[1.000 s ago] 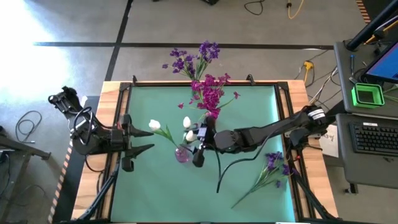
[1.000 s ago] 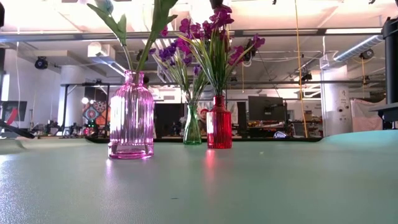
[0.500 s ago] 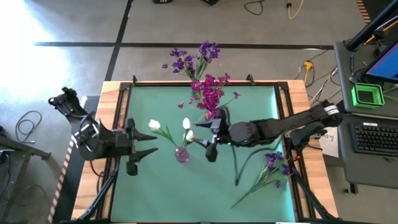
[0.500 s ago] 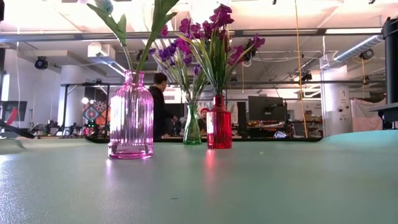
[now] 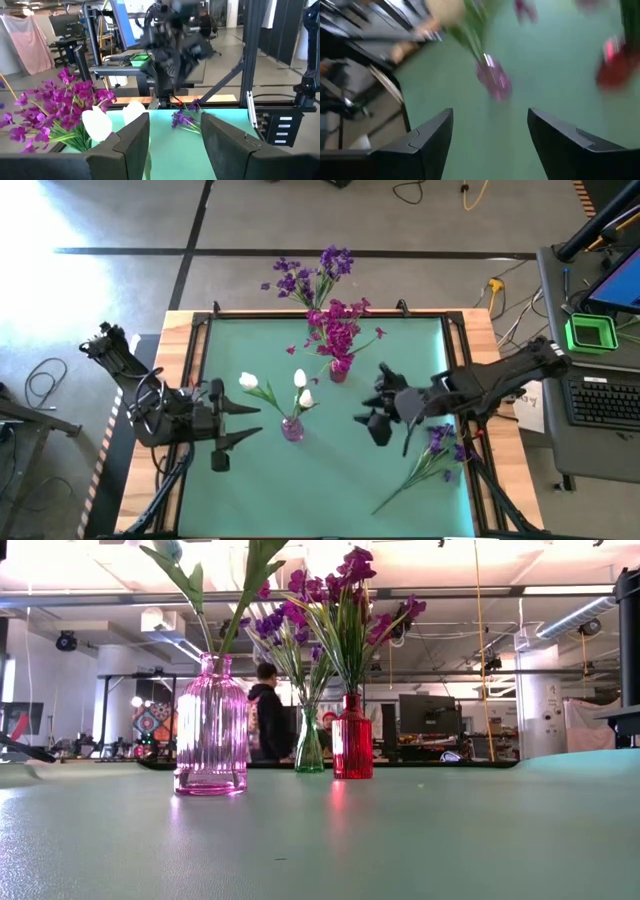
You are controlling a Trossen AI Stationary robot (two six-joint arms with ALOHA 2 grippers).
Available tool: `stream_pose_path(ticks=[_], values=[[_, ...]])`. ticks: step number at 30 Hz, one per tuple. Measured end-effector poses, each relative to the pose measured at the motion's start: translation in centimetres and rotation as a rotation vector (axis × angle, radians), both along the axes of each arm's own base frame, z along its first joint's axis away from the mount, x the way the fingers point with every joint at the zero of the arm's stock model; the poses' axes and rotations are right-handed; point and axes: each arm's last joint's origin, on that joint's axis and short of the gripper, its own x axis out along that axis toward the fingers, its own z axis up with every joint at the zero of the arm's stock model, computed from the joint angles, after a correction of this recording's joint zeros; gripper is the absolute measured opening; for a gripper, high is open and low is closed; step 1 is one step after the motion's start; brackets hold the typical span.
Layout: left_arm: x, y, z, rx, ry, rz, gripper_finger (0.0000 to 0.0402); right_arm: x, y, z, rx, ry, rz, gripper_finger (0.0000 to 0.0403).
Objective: Sort flowers into vase by color
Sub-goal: Put the purple flower into the green vase
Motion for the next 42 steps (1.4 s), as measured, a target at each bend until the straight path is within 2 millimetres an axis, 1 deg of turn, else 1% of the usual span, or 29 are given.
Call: stream_pose_path(ticks=[3,6,8,12,14,18,22,25,28,34,37,42], values=[[-0.1,0.1,0.1,0.009,-0.003,0.0,0.0166,-0.8,0.8,-1.5,0.081,0.163,-0.036,0.0241],[-0.2,0.2,0.2,0.006,-0.007,0.0,0.0166,-1.7,1.7,-3.3,0.157,0.373,-0.072,0.0237],[-0.2,0.2,0.2,0.006,-0.007,0.0,0.0166,-2.4,2.2,-4.4,0.197,0.517,-0.126,0.0235],[-0.1,0.2,0.2,0.003,-0.008,-0.001,0.0166,-3.3,3.3,-6.2,0.217,0.746,-0.201,0.0235],[0.0,0.0,0.3,-0.009,-0.02,-0.001,0.0166,-3.4,3.9,-6.8,0.233,0.811,-0.209,0.0235],[0.6,-0.6,0.7,0.004,-0.068,-0.004,0.0166,-3.2,5.2,-7.8,0.234,0.863,-0.187,0.0233],[1.1,-1.2,1.1,0.041,-0.107,-0.015,0.0166,-3.0,6.7,-8.8,0.209,0.892,-0.085,0.0233],[1.7,-1.6,1.8,0.044,-0.115,-0.03,0.0166,-3.0,7.8,-9.1,0.197,0.88,-0.004,0.0233],[2.6,-2.3,2.4,0.062,-0.105,-0.026,0.0166,-2.9,8.6,-9.2,0.19,0.842,0.045,0.0233],[5.5,-4.6,3.5,0.152,-0.044,-0.014,0.0166,-3.9,9.1,-8.4,0.144,0.775,0.067,0.0233],[7.3,-6.1,3.4,0.206,0.016,-0.016,0.0166,-4.6,9.1,-7.7,0.135,0.742,0.079,0.0233],[10.2,-8.4,2.9,0.242,0.075,-0.007,0.0166,-6.0,9.0,-6.2,0.109,0.666,0.097,0.0233]])
